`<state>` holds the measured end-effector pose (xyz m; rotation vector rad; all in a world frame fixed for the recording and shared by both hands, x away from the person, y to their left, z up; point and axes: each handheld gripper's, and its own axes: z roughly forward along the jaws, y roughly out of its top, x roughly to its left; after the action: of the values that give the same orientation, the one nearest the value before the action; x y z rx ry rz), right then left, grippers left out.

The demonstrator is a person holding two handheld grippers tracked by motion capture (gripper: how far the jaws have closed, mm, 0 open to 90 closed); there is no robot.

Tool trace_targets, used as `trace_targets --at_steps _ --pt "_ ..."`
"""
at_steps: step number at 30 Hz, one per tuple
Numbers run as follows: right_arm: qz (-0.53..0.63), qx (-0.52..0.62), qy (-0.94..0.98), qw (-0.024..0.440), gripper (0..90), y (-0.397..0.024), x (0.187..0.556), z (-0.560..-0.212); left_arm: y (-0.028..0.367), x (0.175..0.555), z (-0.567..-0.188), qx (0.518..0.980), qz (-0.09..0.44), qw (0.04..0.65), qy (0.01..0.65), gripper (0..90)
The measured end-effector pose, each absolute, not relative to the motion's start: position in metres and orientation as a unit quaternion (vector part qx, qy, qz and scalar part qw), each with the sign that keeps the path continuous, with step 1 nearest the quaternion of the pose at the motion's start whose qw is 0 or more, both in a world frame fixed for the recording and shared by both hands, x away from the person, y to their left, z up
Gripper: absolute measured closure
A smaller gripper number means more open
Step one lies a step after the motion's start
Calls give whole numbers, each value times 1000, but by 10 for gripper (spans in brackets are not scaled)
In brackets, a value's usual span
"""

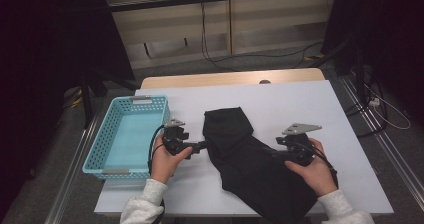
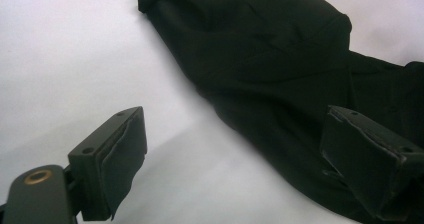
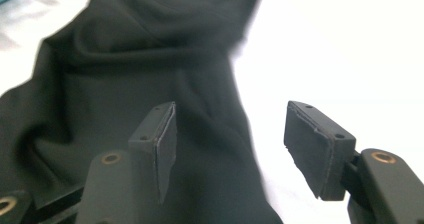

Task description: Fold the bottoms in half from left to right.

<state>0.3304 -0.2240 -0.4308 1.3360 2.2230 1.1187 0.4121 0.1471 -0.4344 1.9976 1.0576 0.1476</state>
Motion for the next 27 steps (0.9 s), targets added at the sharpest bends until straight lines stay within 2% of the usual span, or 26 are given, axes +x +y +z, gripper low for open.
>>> trace_targets --at_steps 15,22,27 --pt "362 509 767 147 481 -259 311 -445 144 415 -435 799 56 424 423 119" --pt "352 512 771 137 564 -265 302 -453 143 416 -435 799 58 424 422 119" --pt "344 505 779 143 676 -260 300 -453 143 416 -436 801 58 421 422 119"
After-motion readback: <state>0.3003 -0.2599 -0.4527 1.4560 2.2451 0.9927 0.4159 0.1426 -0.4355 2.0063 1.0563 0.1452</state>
